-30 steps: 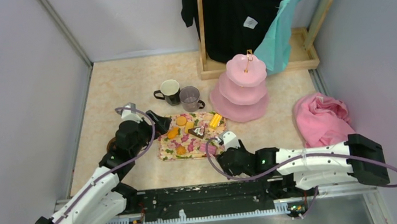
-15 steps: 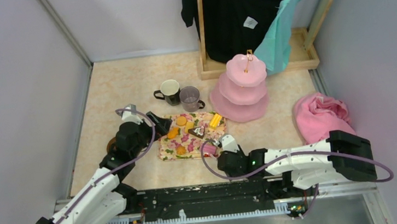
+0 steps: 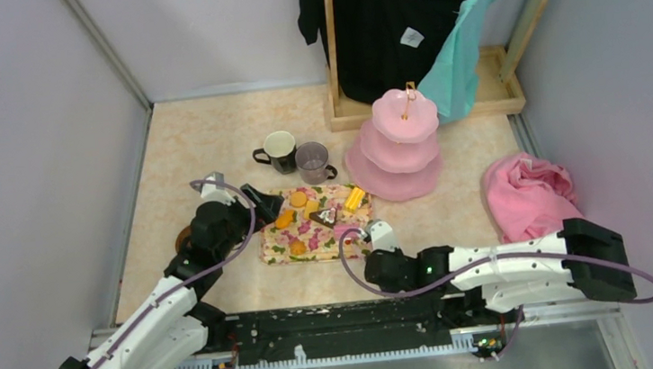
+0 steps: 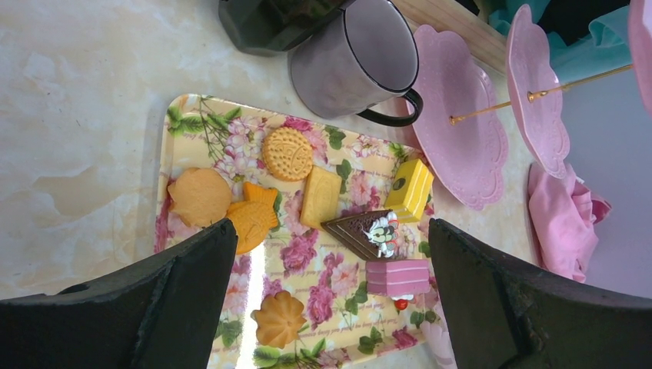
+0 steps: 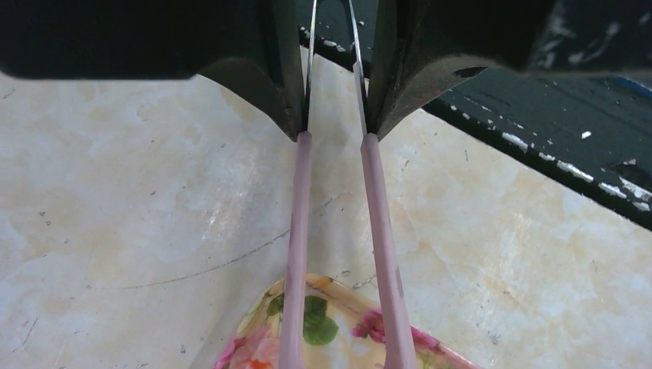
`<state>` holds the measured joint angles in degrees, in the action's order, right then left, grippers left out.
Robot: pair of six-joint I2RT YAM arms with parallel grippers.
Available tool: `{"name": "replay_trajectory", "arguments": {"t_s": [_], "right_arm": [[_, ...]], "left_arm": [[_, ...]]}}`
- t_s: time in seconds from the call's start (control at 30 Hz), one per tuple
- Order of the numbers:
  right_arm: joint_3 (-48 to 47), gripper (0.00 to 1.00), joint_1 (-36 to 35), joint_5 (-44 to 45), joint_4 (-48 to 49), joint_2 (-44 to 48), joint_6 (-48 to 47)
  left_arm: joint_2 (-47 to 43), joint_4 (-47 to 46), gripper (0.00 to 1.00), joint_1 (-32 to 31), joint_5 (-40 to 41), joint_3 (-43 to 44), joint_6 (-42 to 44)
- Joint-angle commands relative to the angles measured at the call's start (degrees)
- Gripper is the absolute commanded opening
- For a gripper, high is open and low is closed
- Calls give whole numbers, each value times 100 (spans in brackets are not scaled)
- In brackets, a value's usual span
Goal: Serve the afternoon tea
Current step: Pick up the clamp from the center of the board.
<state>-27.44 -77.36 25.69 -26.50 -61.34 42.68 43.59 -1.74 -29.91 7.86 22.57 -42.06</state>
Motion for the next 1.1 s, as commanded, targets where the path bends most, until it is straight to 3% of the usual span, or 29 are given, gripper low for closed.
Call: {"name": "replay_trajectory", "arguments": {"t_s": [0.0, 0.43, 1.07], "right_arm": [[-427, 34, -193, 234, -273, 141, 55], [-1254, 35, -98, 277, -897, -199, -461], [-1158, 43, 866, -662, -707, -395, -1207]], "left_arm": [[-67, -174, 99, -39, -95, -53, -53], [-63, -213, 99, -33, -183, -18, -56], [134, -502, 99, -38, -349, -79, -92]]}}
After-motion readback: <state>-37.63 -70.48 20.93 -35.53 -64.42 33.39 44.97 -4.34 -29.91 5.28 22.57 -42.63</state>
